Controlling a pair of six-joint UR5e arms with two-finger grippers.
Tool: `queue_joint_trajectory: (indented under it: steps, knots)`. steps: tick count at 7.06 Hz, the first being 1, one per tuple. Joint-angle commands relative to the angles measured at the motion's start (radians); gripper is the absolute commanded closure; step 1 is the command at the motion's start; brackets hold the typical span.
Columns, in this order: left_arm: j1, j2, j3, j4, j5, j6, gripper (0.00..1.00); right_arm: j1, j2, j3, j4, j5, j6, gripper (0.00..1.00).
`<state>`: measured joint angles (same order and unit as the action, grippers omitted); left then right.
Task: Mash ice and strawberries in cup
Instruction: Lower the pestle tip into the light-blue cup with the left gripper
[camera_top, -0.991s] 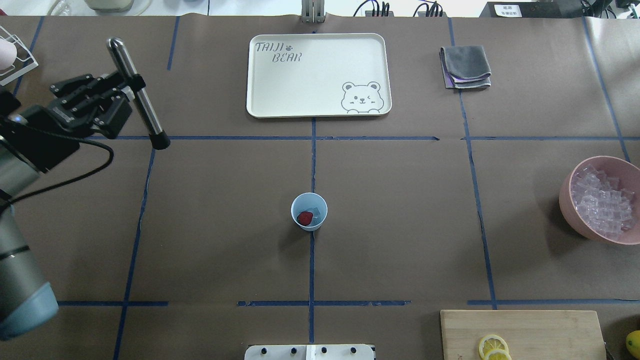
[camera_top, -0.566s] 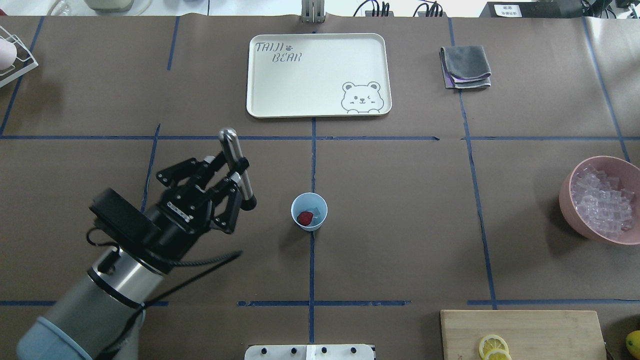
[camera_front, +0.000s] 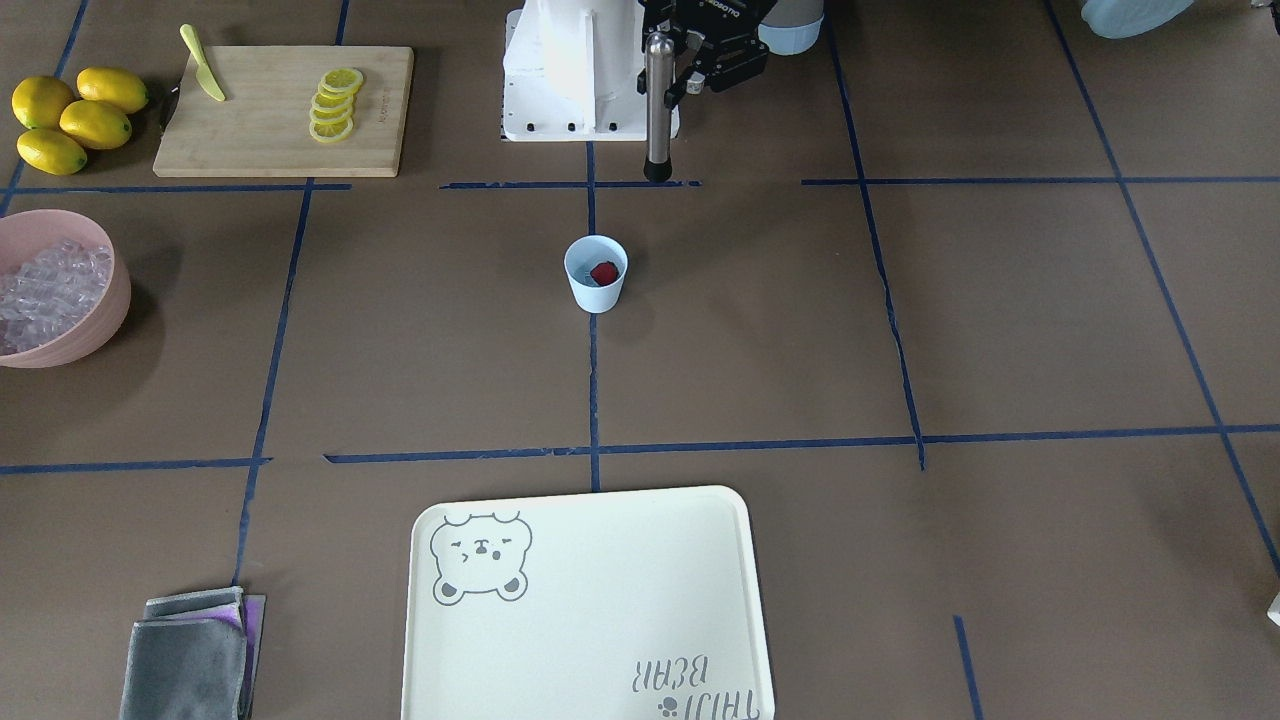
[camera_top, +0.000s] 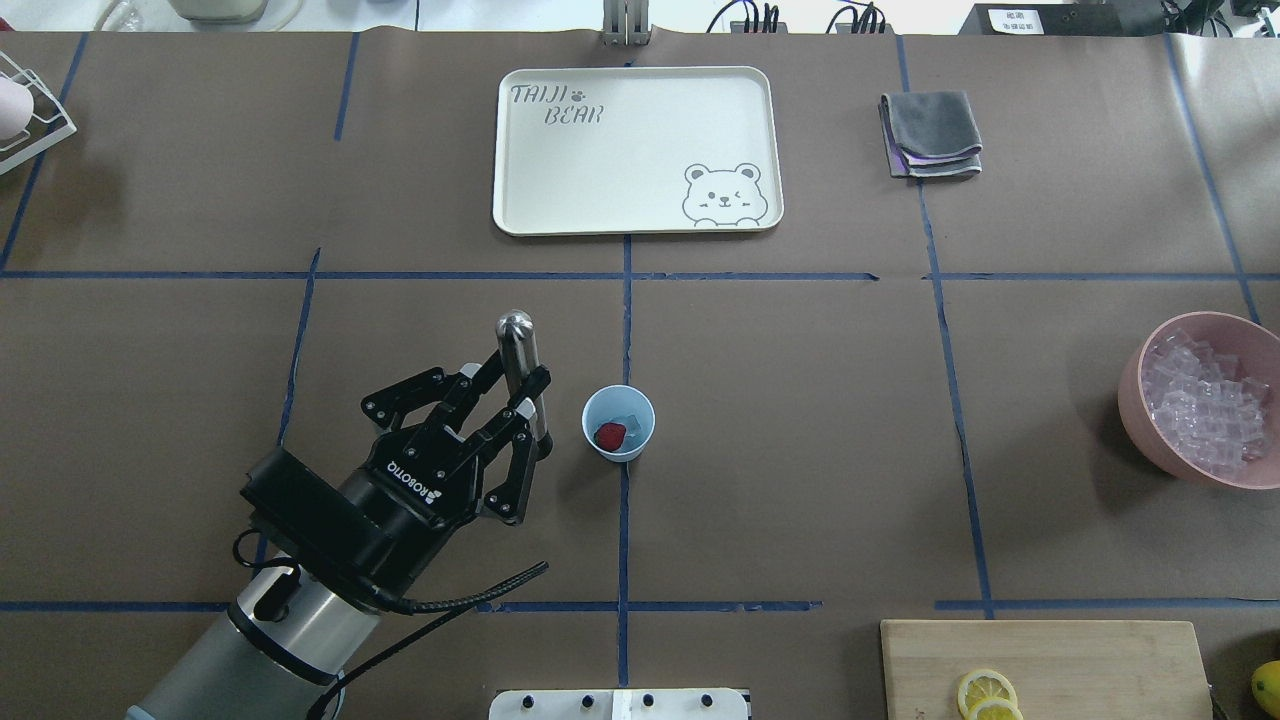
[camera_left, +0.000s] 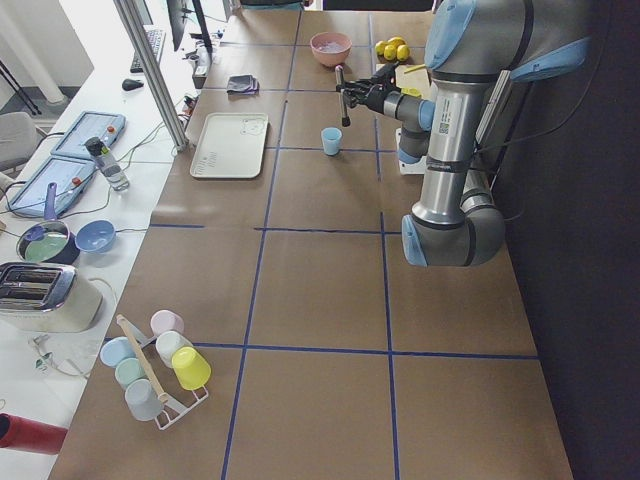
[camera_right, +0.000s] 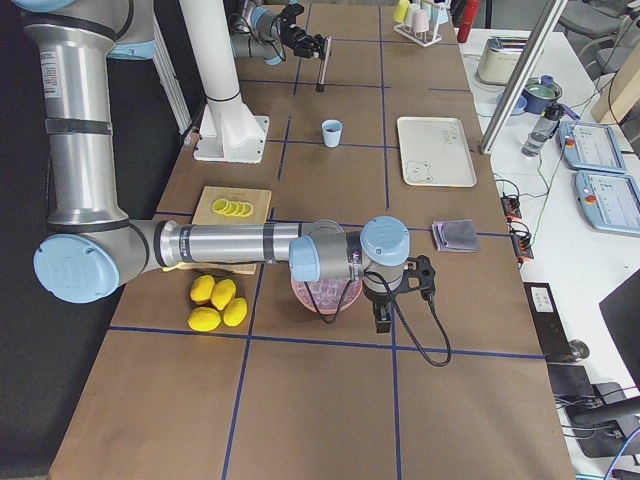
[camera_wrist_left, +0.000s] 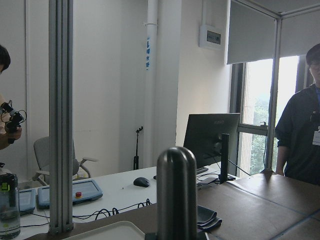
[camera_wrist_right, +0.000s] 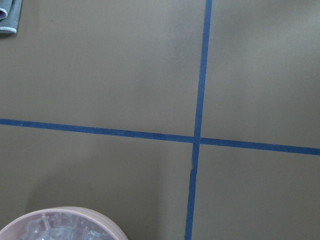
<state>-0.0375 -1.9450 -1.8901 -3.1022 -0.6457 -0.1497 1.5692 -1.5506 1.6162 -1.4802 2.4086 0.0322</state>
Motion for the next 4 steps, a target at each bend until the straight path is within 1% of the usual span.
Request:
queue_joint_trajectory:
  steps: [1,2,4]
  knots:
    - [-0.007,-0.029,0.023,-0.003,-0.008,-0.005,1.0,0.0,0.0,-0.001,0.0,0.0,0.0,0.01]
    - [-0.021,-0.051,0.029,-0.003,-0.012,-0.005,1.0,0.0,0.0,-0.001,0.0,0.0,0.0,0.01]
    - [-0.077,-0.123,0.106,-0.027,-0.098,-0.008,1.0,0.0,0.001,-0.005,0.0,-0.003,0.0,0.01]
